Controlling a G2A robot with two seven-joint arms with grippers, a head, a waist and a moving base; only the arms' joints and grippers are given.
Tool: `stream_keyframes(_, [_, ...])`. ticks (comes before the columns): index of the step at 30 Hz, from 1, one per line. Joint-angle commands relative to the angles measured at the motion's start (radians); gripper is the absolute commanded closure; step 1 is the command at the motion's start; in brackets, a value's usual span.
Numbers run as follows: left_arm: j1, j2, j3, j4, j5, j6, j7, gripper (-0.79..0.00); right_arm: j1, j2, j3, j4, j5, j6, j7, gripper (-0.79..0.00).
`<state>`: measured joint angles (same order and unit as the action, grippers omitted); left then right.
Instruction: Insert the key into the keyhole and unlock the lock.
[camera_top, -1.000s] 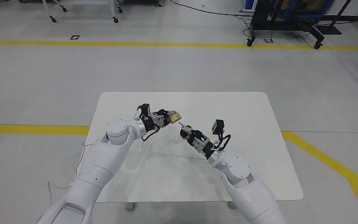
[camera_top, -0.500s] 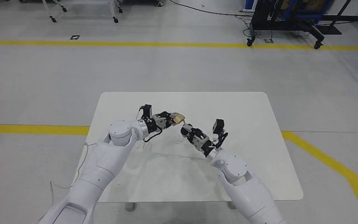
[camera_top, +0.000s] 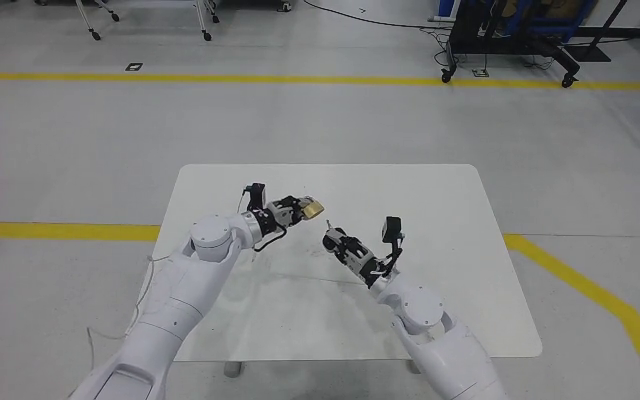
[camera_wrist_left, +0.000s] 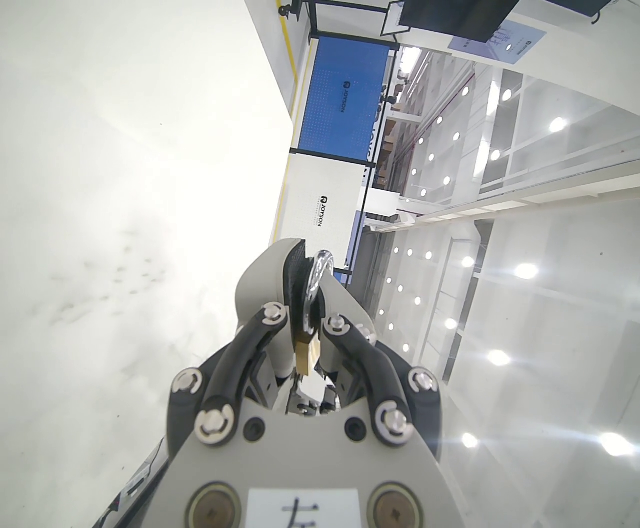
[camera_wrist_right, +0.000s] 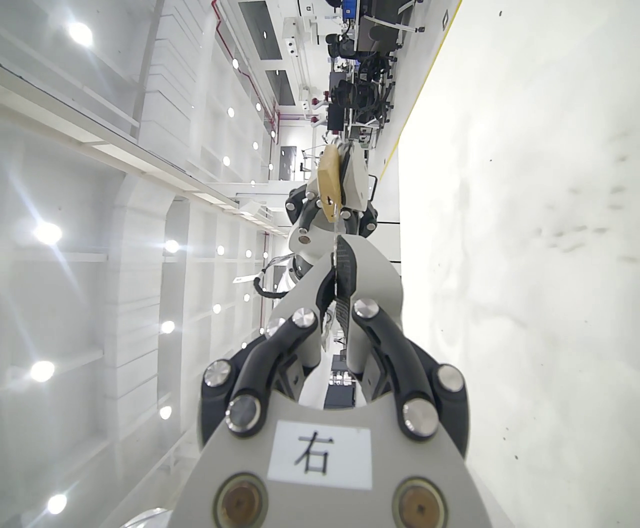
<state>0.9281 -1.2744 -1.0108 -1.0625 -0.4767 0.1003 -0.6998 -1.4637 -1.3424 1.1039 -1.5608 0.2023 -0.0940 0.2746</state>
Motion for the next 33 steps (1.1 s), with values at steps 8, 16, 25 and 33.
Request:
stream_keyframes(8, [0.007, 0.0, -0.006, -0.009, 0.018, 0.003, -0.008, 0.0, 0.015, -0.003, -0.024, -0.005, -0.032, 0.032, 0.001, 0.0])
stream_keyframes(16, [0.014, 0.0, -0.004, -0.02, 0.041, 0.005, -0.016, 0.0, 0.021, -0.004, -0.023, 0.001, -0.016, 0.034, 0.011, 0.0])
stream_keyframes(25, [0.017, 0.001, -0.009, -0.027, 0.053, 0.01, -0.037, 0.0, 0.032, -0.007, -0.027, 0.016, -0.011, 0.043, 0.007, 0.0])
stream_keyframes(33, [0.018, 0.0, -0.003, -0.031, 0.079, 0.011, -0.042, 0.0, 0.034, -0.006, -0.027, 0.016, -0.018, 0.053, 0.011, 0.0])
